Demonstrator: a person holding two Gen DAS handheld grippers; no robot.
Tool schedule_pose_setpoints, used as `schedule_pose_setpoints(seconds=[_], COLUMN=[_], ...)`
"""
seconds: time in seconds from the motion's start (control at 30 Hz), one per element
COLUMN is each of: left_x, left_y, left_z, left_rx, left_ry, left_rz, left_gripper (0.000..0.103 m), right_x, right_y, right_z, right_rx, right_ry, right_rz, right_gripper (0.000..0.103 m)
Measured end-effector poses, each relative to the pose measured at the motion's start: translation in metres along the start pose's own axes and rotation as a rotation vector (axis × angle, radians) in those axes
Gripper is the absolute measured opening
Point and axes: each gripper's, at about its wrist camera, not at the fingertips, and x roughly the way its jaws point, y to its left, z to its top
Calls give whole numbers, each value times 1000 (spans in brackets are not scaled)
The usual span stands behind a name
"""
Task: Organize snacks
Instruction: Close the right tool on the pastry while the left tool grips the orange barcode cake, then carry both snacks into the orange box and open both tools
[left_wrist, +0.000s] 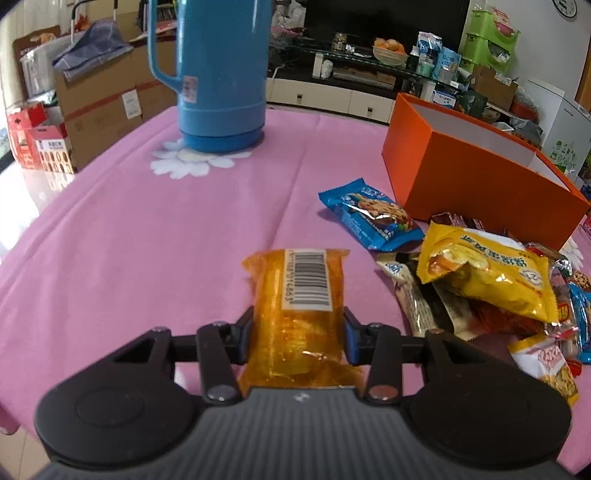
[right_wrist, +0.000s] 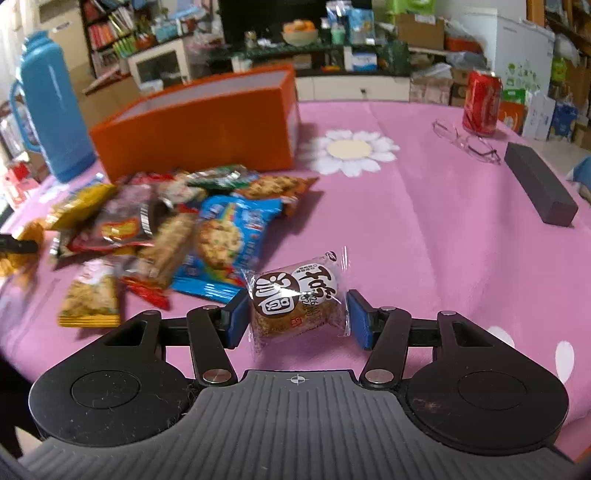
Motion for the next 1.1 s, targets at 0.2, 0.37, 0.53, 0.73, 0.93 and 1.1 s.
schedule_pose_setpoints(seconds=[0.2, 0.37, 0.53, 0.73, 0.93, 1.1], left_x=[-21, -4, 41, 108, 136, 102], left_y=[-11, -46, -101, -167, -192, -183], left_z=[32, 96, 154, 185, 184, 177], left_rx=[-17, -6, 33, 99, 148, 174], left_ry=[-58, -100, -121, -74, -46, -101], left_rz=[-81, -173, -219, -252, -209, -208], left_gripper=[43, 43, 43, 43, 65, 66], right_x=[-21, -6, 38, 119, 179, 164], right_y=[8, 12, 28, 49, 61, 53], right_z=[27, 85, 162, 219, 227, 221], right_rx=[16, 22, -41, -133, -192, -155], right_ry=[-97, -181, -273, -256, -158, -201], right_rz=[57, 116, 128, 149, 185, 211], right_gripper=[35, 35, 35, 35, 48, 52])
